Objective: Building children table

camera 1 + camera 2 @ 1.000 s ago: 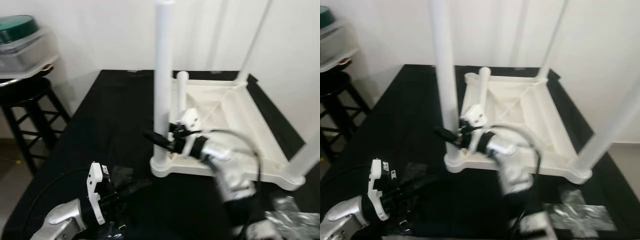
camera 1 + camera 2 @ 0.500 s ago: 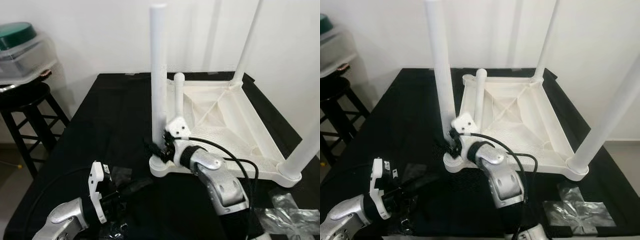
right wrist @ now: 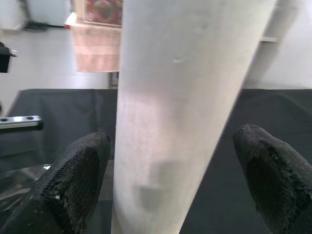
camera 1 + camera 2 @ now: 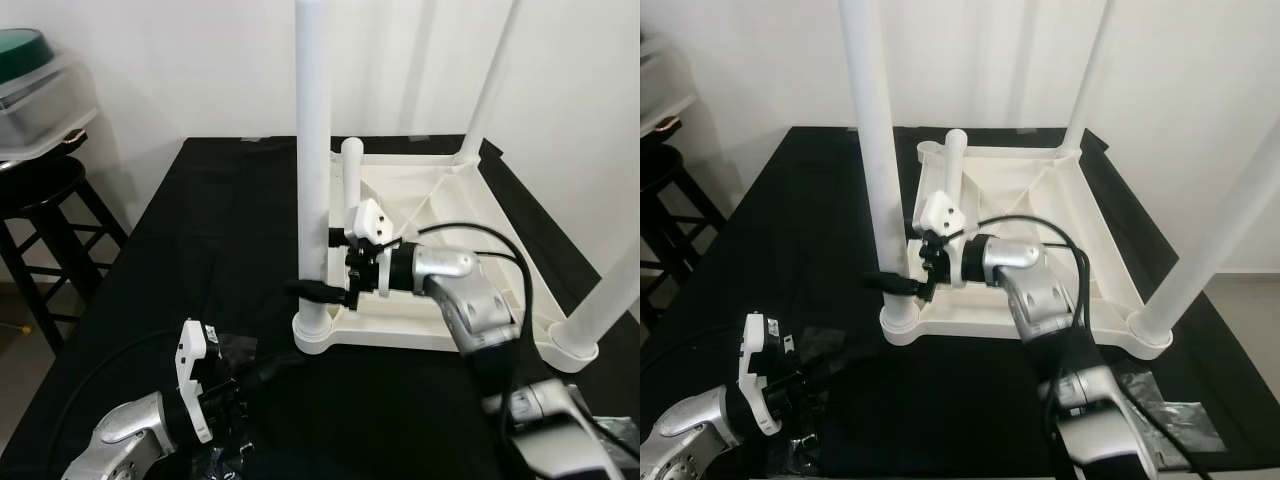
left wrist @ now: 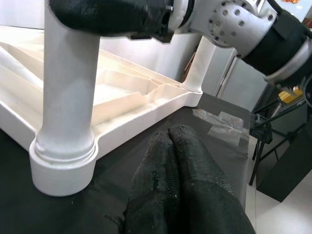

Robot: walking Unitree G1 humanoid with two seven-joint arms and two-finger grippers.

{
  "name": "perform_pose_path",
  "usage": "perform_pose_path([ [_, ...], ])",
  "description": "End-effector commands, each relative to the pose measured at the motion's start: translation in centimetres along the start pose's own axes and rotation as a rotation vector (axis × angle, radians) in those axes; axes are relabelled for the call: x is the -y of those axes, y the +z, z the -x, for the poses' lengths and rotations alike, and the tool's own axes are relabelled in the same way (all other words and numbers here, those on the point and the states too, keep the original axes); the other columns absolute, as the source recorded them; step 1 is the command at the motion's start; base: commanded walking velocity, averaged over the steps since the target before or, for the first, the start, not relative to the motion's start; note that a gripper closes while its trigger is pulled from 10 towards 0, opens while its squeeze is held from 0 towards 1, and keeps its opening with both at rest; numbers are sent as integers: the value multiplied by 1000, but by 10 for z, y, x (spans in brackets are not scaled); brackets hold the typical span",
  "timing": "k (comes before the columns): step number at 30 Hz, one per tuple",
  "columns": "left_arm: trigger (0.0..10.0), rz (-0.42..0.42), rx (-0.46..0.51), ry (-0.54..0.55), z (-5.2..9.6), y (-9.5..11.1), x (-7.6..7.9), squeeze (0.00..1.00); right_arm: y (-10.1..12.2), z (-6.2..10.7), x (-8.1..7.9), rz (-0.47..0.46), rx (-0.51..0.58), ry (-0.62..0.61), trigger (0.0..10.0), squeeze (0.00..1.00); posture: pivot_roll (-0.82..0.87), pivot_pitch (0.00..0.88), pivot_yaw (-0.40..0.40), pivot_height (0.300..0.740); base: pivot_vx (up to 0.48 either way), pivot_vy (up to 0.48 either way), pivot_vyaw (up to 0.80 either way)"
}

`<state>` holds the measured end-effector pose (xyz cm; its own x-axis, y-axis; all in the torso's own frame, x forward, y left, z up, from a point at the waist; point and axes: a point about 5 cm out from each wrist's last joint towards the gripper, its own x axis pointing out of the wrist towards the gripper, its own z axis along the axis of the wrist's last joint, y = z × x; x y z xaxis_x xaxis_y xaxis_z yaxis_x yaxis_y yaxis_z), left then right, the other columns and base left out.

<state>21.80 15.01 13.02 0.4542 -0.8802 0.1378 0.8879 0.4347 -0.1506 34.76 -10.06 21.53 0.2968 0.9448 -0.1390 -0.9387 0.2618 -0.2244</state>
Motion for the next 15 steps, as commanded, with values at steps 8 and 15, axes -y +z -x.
perform_pose_path([
  [8,10000,-2,-13,1,2,-2,2,0,0,4,4,-50,57,152,4039,0,25,32,-23,740,0,0,0],
  [15,10000,-1,-13,1,3,-2,3,0,-2,7,9,-61,67,216,0,0,26,39,-23,740,0,0,0],
])
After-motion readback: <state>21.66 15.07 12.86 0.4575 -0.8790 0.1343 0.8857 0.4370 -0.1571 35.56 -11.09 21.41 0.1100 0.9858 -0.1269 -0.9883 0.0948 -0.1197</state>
